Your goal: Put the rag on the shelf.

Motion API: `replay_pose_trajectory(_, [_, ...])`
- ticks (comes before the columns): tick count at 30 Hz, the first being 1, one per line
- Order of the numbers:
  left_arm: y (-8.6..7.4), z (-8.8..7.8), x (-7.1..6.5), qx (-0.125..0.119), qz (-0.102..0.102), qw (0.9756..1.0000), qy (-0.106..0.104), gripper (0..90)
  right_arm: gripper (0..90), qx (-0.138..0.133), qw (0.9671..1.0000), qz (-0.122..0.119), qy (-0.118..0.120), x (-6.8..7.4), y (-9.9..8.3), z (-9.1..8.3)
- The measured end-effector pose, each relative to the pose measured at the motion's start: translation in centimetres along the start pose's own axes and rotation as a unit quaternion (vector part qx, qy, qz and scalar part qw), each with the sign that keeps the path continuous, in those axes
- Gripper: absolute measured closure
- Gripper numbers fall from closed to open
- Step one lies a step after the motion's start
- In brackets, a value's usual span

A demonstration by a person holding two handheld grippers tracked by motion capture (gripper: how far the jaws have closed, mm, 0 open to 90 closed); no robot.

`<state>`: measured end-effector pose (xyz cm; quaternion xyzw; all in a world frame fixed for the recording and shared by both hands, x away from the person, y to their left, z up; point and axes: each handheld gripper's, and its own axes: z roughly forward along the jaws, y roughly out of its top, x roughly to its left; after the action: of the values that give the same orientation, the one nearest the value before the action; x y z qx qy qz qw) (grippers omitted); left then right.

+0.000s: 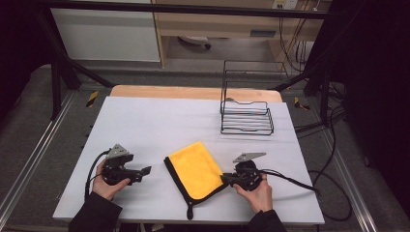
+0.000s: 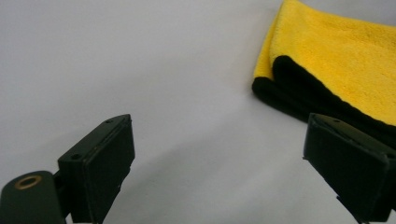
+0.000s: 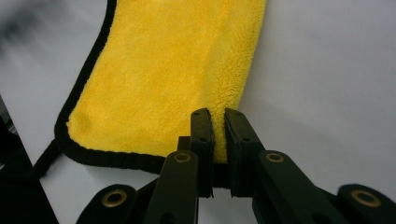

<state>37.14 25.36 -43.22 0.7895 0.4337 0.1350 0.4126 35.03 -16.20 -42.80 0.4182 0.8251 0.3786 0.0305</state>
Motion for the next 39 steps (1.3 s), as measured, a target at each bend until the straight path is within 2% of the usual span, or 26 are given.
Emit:
replay_pose_trajectory(4, [0.3, 0.4, -0.7, -0.002, 0.001, 0.9999, -0.010, 8.7, 82.4, -0.001, 1.0000, 0.004, -0.007, 0.2, -1.5, -0.8])
replay_pose_trajectory(7, [0.8, 0.9, -1.5, -0.005, 0.000, 0.9999, -0.015, 10.2, 81.3, 0.000, 0.9999, 0.003, -0.011, 0.3, -2.5, -0.7])
replay_pose_trajectory(11, [2.0, 1.9, -2.6, -0.006, 0.002, 0.9998, -0.020, 11.7, 76.0, -0.001, 0.9999, -0.004, -0.013, 0.1, -2.4, -0.6])
replay_pose_trajectory(14, [3.0, 2.9, -3.4, -0.005, 0.004, 0.9999, -0.013, 15.3, 68.4, -0.017, 0.9995, -0.019, -0.016, -0.3, -1.8, -1.1])
replay_pose_trajectory(15, [3.3, 3.4, -3.6, -0.002, 0.004, 0.9999, -0.015, 17.5, 63.1, -0.035, 0.9991, -0.021, -0.011, -0.7, -1.1, -1.3])
replay_pose_trajectory(16, [3.5, 3.8, -3.8, 0.001, 0.004, 0.9999, -0.015, 17.5, 63.1, -0.035, 0.9991, -0.021, -0.011, -0.7, -1.1, -1.3])
replay_pose_trajectory(18, [4.0, 4.8, -4.1, 0.005, 0.000, 0.9998, -0.017, 20.5, 55.8, -0.044, 0.9988, -0.022, -0.008, -1.3, -0.2, -1.2])
replay_pose_trajectory(20, [4.2, 5.7, -4.3, 0.010, 0.000, 0.9998, -0.016, 27.7, 50.3, -0.054, 0.9982, -0.023, -0.009, -2.3, 1.4, -0.3])
replay_pose_trajectory(22, [4.3, 6.4, -4.5, 0.019, 0.003, 0.9998, -0.004, 29.5, 50.0, -0.056, 0.9981, -0.025, -0.009, -2.5, 2.0, 0.1])
replay_pose_trajectory(24, [4.3, 7.0, -4.5, 0.026, 0.001, 0.9997, -0.003, 33.2, 48.6, -0.059, 0.9979, -0.025, -0.006, -3.0, 3.2, 1.4])
replay_pose_trajectory(30, [3.8, 7.3, -4.5, 0.035, 0.001, 0.9994, -0.003, 43.7, 50.1, -0.045, 0.9987, -0.022, -0.005, -4.1, 6.5, 5.8])
replay_pose_trajectory(33, [3.7, 7.3, -4.6, 0.033, 0.003, 0.9994, -0.004, 46.4, 53.5, -0.031, 0.9992, -0.024, -0.006, -4.2, 7.3, 7.4])
replay_pose_trajectory(34, [3.6, 7.3, -4.6, 0.034, 0.006, 0.9994, -0.003, 47.3, 55.5, -0.025, 0.9991, -0.033, -0.011, -4.2, 7.4, 8.0])
replay_pose_trajectory(39, [3.5, 7.5, -4.7, 0.036, 0.006, 0.9993, -0.001, 47.6, 69.9, -0.018, 0.9994, -0.027, 0.007, -4.3, 7.4, 8.3])
